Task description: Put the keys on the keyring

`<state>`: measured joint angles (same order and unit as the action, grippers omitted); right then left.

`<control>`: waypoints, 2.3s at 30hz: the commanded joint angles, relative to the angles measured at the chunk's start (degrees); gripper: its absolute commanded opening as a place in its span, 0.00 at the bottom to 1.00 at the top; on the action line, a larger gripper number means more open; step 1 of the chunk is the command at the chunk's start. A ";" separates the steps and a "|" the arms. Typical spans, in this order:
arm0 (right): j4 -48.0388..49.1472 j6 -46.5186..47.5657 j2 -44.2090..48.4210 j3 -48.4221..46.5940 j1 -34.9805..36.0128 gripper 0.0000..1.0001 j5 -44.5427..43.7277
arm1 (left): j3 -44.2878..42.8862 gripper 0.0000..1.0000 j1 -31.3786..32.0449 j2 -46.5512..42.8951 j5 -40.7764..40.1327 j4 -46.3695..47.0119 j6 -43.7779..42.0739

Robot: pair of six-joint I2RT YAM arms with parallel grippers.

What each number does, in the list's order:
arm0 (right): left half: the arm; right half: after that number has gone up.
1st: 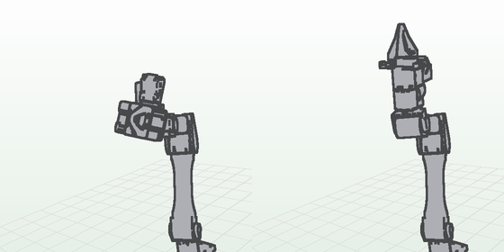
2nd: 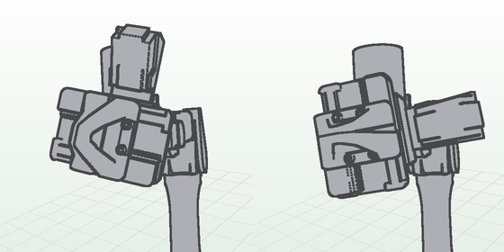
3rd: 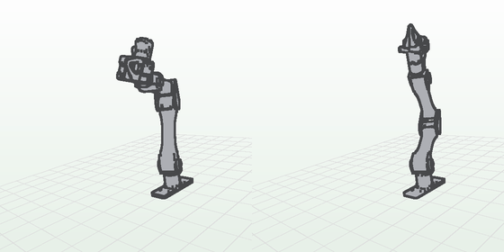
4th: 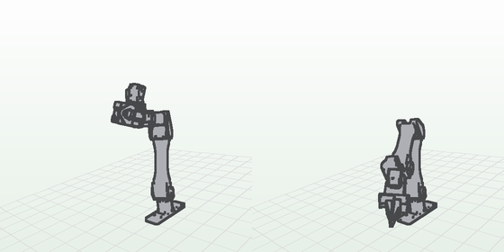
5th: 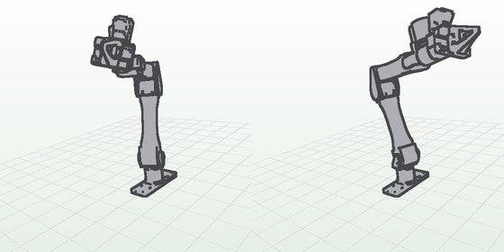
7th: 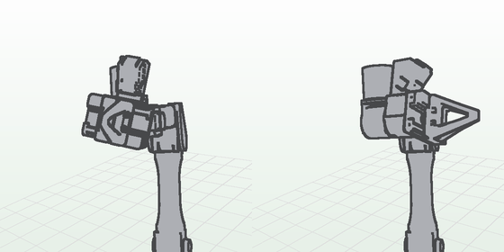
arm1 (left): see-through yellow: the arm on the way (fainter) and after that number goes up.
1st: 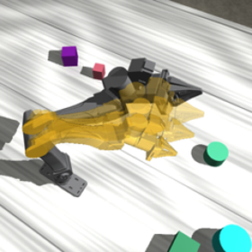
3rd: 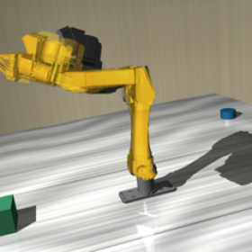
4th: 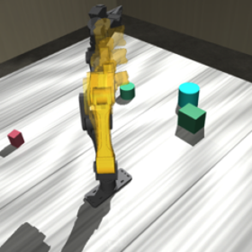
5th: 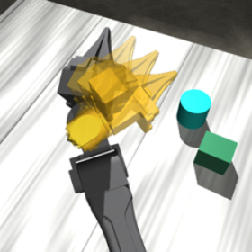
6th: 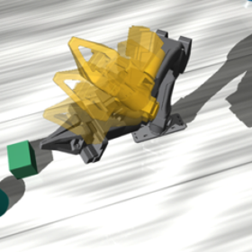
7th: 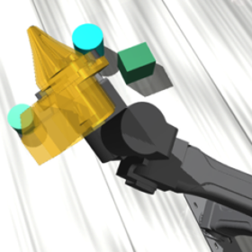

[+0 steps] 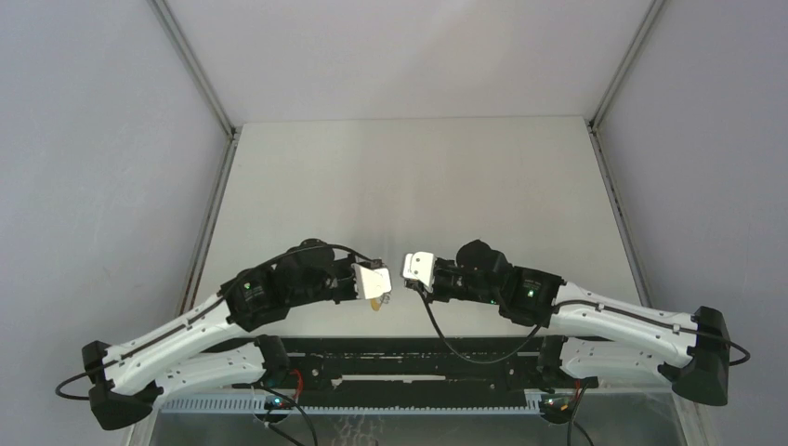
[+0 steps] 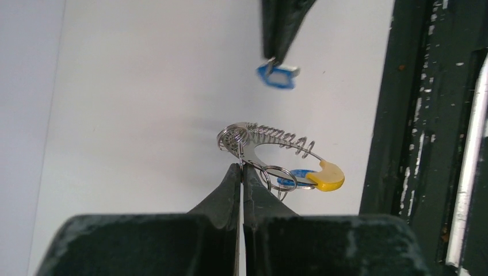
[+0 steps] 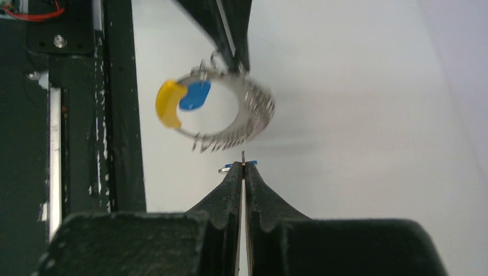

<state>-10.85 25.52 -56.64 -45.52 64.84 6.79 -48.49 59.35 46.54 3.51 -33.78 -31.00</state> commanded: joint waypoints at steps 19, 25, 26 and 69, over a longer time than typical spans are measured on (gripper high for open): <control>1.26 -21.24 -22.72 1.06 -5.91 0.00 -5.83 | -0.46 0.00 -9.14 -8.00 -25.08 3.87 7.10; 5.26 -19.82 -31.28 -2.16 -7.26 0.00 -6.22 | -0.02 0.00 -9.21 -8.50 -24.80 4.47 7.27; 5.57 -19.70 -32.51 -2.73 -7.53 0.00 -6.06 | 0.04 0.00 -9.24 -8.33 -24.59 4.45 7.27; 3.93 -18.03 -39.81 -6.78 -9.11 0.00 -1.53 | 1.73 0.00 -9.25 -9.60 -23.66 7.10 7.36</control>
<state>-4.99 6.66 -95.57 -49.39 55.86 4.14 -47.24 50.43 37.80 -19.73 -30.52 -24.53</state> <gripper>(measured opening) 0.002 0.011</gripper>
